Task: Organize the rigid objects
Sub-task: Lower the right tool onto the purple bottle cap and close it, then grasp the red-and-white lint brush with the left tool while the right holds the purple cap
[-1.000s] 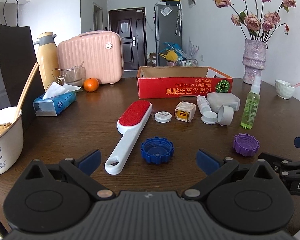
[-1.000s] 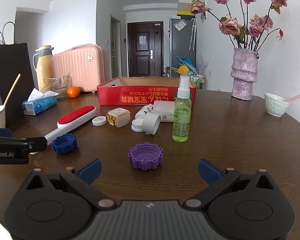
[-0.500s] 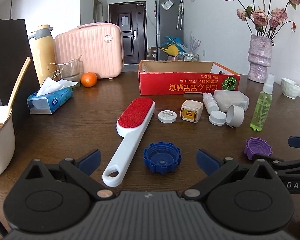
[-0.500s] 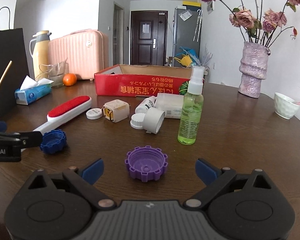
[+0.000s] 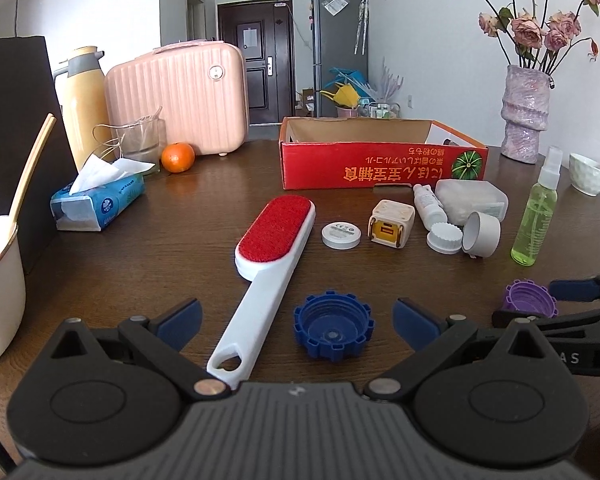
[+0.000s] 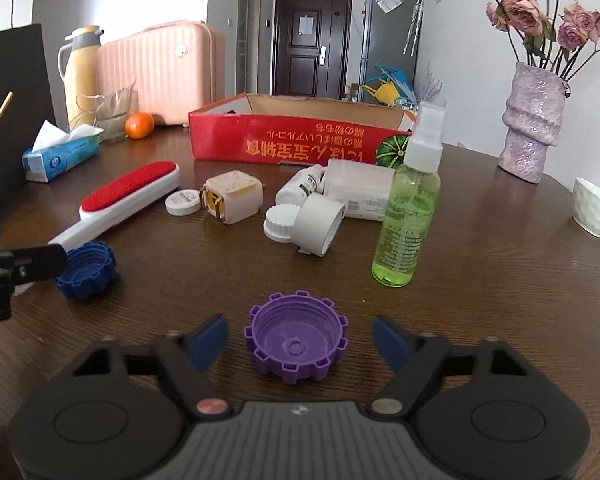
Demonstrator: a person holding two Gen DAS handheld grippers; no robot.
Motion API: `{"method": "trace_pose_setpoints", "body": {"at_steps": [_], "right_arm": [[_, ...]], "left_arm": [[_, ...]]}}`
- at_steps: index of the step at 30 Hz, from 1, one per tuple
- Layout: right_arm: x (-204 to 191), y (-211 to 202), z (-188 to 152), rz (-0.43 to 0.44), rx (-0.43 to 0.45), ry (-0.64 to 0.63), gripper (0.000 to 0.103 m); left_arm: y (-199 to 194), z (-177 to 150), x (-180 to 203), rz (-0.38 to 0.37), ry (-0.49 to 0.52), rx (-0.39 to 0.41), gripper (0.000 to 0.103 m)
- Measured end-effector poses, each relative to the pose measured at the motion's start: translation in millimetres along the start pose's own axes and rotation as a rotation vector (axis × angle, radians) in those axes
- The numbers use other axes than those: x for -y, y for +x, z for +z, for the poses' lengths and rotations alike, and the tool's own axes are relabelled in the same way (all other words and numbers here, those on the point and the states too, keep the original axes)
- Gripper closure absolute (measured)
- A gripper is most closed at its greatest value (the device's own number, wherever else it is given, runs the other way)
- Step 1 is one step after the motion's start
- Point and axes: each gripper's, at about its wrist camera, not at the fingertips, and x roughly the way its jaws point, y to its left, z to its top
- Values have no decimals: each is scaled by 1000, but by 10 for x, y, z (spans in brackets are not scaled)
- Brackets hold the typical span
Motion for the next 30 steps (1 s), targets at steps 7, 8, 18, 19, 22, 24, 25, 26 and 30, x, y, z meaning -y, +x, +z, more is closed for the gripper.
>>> {"method": "trace_pose_setpoints", "body": {"at_steps": [7, 8, 18, 19, 22, 24, 25, 26, 30], "right_arm": [[62, -93, 60, 24, 62, 25, 50], [68, -97, 77, 24, 67, 23, 50], [65, -100, 222, 35, 103, 10, 50], [64, -98, 240, 35, 107, 7, 50], [50, -87, 285, 37, 120, 4, 50], [43, -75, 311, 38, 127, 1, 50], [39, -68, 325, 38, 130, -1, 50], [35, -62, 339, 37, 133, -2, 50], [22, -35, 380, 36, 143, -2, 50]], "left_arm": [[28, 66, -35, 7, 0, 6, 0], [31, 78, -35, 9, 0, 7, 0], [139, 251, -83, 38, 23, 7, 0], [158, 279, -93, 40, 26, 6, 0], [227, 361, -130, 43, 33, -4, 0], [284, 417, -154, 49, 36, -12, 0], [312, 445, -166, 51, 37, -16, 0], [340, 473, -181, 50, 38, -20, 0], [464, 577, -220, 46, 45, -41, 0]]}}
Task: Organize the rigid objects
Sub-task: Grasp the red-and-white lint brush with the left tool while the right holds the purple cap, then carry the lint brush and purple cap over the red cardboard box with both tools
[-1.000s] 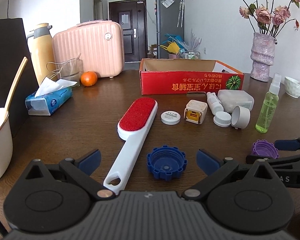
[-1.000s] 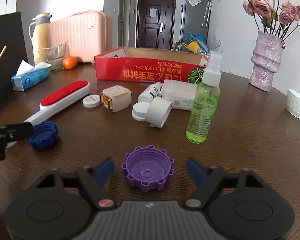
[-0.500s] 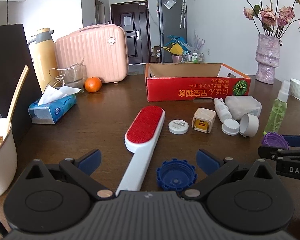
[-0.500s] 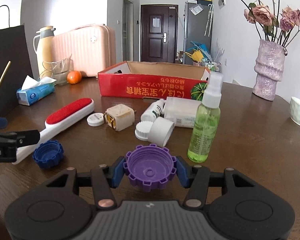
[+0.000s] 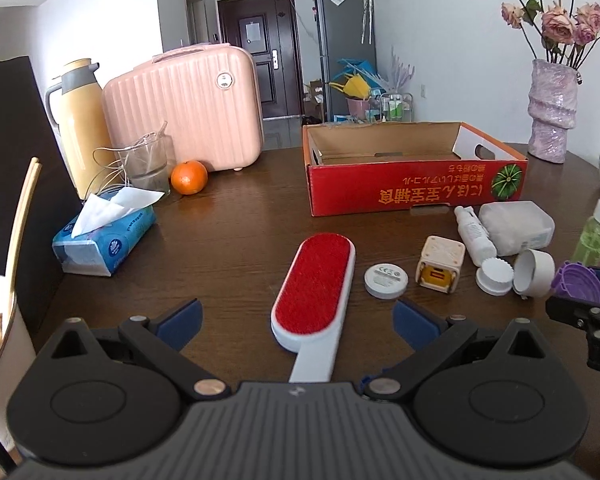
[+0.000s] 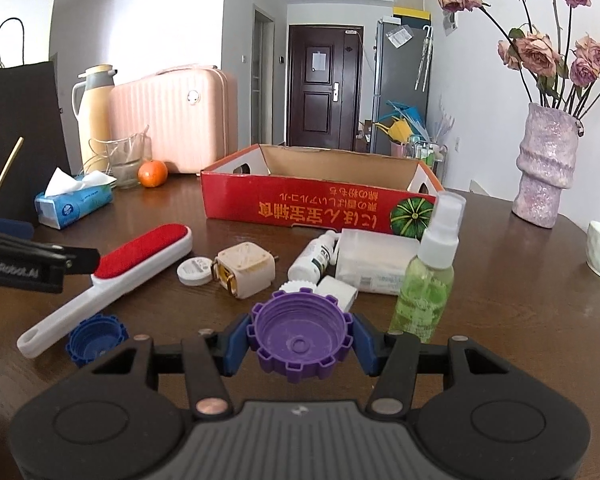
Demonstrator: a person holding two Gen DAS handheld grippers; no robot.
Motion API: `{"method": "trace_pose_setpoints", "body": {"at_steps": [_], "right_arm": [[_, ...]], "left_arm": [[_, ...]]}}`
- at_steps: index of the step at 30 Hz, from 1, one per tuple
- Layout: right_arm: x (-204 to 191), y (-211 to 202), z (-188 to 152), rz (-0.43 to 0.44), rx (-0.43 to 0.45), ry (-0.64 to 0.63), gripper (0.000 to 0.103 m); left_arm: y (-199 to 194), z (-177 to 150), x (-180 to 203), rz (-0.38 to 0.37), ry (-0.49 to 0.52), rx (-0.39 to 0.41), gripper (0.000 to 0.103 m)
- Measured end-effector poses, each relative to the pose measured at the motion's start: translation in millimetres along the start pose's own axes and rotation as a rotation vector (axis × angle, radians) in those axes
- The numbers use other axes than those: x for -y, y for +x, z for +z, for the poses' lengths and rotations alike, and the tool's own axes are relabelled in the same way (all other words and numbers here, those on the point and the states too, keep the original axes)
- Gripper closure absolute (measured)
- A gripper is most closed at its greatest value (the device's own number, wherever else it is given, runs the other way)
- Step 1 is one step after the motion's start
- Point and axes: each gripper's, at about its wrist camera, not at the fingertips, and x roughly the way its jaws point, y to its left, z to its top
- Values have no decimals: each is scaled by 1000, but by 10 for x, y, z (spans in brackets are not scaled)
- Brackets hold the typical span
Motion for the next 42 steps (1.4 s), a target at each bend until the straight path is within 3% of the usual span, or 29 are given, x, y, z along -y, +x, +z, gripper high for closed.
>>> {"method": "trace_pose_setpoints", "body": {"at_steps": [19, 31, 38, 42], "right_arm": [[43, 124, -28, -25, 36, 51, 50], [66, 159, -55, -34, 42, 71, 50], [70, 189, -69, -34, 32, 75, 50], [69, 206, -76, -37, 28, 79, 50]], "left_arm": [[808, 126, -77, -33, -50, -190, 0], [915, 75, -99, -37, -66, -213, 0], [883, 32, -60, -85, -48, -205, 43], [840, 13, -31, -82, -40, -195, 44]]}}
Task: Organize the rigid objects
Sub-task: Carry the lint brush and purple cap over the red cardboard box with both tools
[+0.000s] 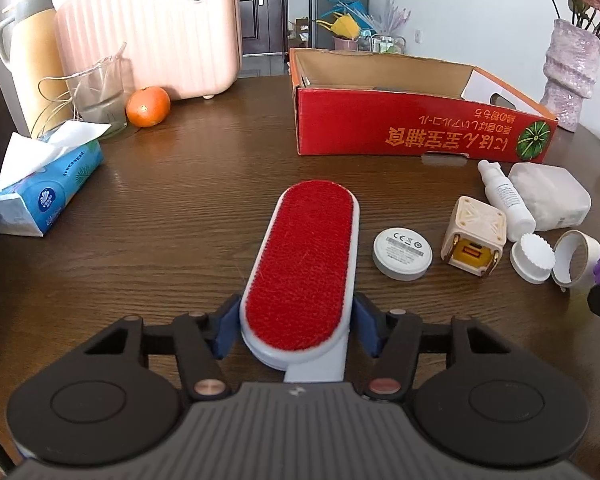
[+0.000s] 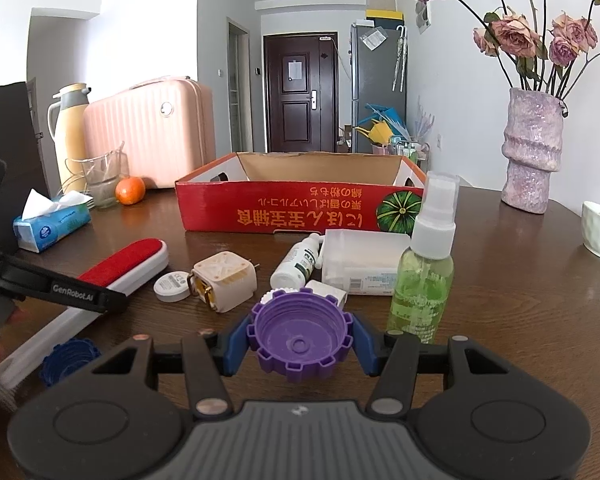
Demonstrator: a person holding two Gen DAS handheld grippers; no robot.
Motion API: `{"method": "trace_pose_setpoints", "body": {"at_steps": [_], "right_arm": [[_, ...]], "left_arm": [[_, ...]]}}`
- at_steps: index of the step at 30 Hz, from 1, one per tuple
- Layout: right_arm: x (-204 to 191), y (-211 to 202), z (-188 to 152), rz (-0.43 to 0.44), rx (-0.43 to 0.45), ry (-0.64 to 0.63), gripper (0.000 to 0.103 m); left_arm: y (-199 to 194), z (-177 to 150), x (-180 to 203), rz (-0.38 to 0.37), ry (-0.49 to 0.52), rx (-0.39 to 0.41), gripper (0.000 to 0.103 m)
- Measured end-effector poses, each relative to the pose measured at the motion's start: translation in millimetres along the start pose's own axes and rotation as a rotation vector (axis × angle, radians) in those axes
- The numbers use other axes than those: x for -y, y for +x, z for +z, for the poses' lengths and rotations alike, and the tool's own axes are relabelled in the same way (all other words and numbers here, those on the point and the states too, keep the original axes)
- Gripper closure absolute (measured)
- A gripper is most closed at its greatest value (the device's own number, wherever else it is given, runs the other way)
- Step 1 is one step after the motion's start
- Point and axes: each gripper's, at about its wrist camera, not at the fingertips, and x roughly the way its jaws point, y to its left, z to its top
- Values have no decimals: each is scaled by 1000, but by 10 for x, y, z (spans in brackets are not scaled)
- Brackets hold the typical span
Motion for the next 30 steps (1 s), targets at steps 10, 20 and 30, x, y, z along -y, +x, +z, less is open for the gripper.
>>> {"method": "trace_pose_setpoints", "body": {"at_steps": [10, 20, 30], "right_arm": [[7, -16, 2, 6, 16, 7, 50], [5, -106, 46, 21, 59, 6, 50], [13, -251, 228, 16, 121, -17, 50]], "left_arm": [[-190, -26, -2, 2, 1, 74, 45], [-420, -81, 1, -1, -33, 136, 45], [-627, -19, 68, -25, -42, 181, 45]]}}
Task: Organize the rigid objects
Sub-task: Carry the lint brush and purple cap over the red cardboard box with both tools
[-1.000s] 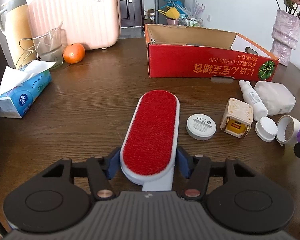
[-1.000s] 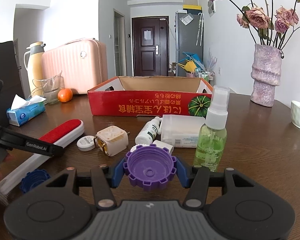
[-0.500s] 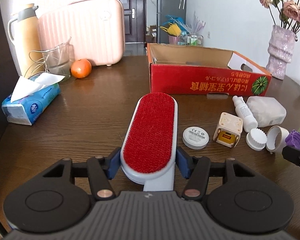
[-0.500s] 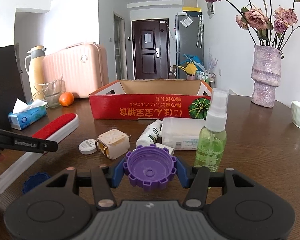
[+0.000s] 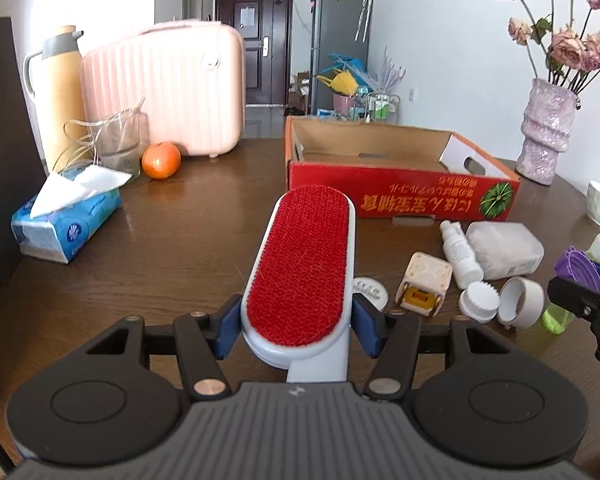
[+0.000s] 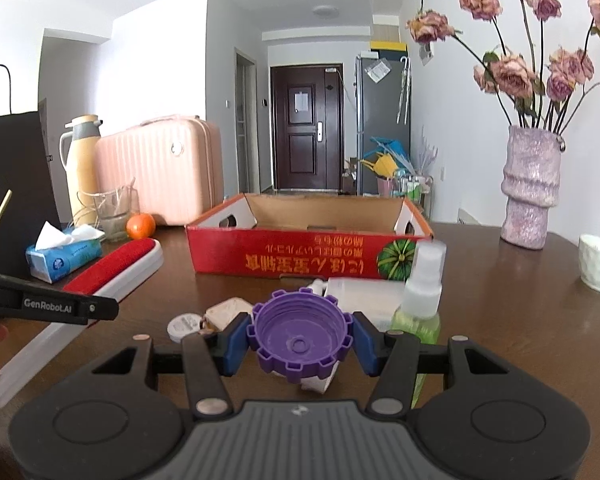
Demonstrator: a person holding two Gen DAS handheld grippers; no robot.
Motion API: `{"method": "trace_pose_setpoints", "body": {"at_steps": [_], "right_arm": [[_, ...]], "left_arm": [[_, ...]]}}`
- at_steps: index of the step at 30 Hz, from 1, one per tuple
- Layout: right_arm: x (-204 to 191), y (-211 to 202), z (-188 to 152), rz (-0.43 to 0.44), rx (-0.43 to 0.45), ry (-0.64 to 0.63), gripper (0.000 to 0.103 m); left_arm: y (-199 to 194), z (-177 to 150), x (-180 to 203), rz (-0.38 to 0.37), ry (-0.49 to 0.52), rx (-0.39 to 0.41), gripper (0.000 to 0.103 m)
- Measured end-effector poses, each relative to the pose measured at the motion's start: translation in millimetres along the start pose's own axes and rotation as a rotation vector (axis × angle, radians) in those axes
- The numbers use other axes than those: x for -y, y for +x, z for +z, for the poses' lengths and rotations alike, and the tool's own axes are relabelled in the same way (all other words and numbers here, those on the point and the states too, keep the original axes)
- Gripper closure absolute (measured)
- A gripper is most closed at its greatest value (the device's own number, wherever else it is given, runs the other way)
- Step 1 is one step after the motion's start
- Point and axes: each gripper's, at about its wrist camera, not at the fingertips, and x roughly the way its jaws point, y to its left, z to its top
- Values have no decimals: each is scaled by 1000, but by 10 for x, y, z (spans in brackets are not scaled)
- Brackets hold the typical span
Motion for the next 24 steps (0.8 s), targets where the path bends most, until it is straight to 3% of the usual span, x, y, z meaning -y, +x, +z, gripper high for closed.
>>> {"method": "trace_pose_setpoints", "body": {"at_steps": [13, 24], "right_arm": [[51, -2, 417, -1, 63, -4, 50], [103, 177, 720, 6, 35, -21, 50]], "left_arm": [[-158, 313, 236, -13, 19, 71, 45], [-98, 608, 397, -2, 23, 76, 45]]}}
